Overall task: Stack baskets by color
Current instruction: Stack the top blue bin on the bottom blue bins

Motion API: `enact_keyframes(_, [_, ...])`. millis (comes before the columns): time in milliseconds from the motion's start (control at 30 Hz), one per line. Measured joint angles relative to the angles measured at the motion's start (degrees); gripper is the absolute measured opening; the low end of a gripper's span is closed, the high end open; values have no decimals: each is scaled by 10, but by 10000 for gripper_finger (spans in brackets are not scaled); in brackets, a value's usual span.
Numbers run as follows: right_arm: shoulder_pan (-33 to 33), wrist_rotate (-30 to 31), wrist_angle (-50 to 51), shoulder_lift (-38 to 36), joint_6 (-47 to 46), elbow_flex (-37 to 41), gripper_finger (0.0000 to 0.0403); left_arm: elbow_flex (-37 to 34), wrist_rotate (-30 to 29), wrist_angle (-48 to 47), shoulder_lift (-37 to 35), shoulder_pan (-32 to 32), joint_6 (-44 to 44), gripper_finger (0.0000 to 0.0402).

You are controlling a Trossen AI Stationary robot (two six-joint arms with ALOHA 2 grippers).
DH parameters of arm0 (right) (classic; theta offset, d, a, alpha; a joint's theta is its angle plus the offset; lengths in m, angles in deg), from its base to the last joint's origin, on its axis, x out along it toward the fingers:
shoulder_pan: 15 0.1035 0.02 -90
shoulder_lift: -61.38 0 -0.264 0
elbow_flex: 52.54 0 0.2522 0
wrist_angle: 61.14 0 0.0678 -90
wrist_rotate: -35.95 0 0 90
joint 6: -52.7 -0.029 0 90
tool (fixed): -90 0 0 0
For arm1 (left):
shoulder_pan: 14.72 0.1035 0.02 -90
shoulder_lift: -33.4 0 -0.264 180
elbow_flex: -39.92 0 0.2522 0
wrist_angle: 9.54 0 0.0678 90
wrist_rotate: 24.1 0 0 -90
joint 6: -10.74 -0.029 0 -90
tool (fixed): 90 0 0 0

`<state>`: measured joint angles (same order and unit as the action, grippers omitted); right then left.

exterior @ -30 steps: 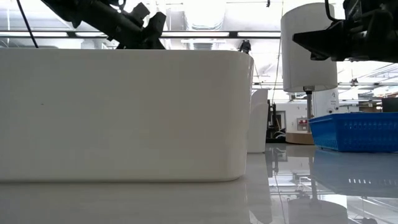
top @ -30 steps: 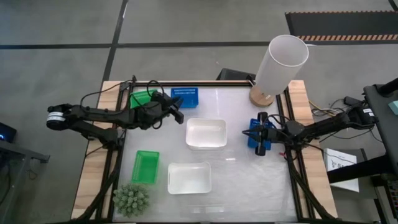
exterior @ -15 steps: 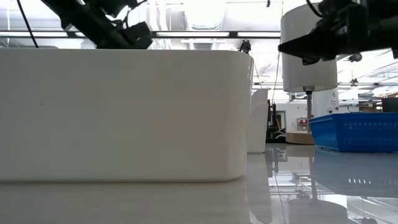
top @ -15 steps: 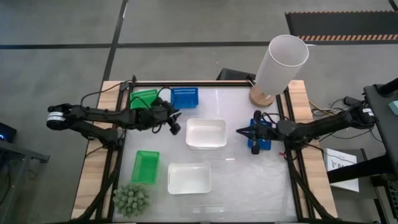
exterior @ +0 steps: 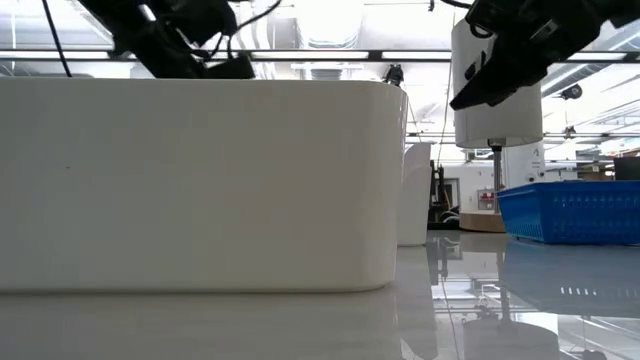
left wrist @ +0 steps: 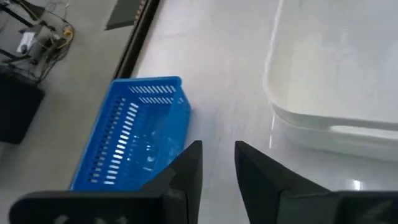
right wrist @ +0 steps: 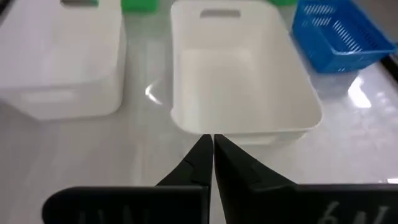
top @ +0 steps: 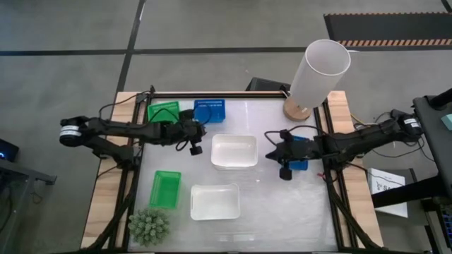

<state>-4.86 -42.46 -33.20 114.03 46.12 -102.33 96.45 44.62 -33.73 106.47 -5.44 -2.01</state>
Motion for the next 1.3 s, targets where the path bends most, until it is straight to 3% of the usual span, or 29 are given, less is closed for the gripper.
enact_keyframes(233, [20, 0, 66, 11, -25, -34, 9, 16, 20, 3, 31, 79, -71, 142])
enact_keyframes(367, [20, 1, 66, 8, -25, -32, 9, 16, 88, 18, 54, 119, -112, 171])
enact_keyframes(467, [20, 5, 66, 7, -25, -26, 9, 17, 119, 33, 80, 145, -132, 175])
enact_keyframes(800, [20, 18, 65, 8, -44, -9, 9, 17, 124, 64, 161, 200, -132, 174])
enact_keyframes(967, [20, 20, 65, 8, -49, -5, 9, 17, 126, 65, 172, 200, -134, 130])
enact_keyframes(1167, [20, 20, 65, 8, -38, -4, 9, 17, 117, 64, 165, 200, -158, 18])
enact_keyframes(1300, [20, 21, 63, 8, -26, -4, 9, 17, 89, 66, 137, 194, -162, 3])
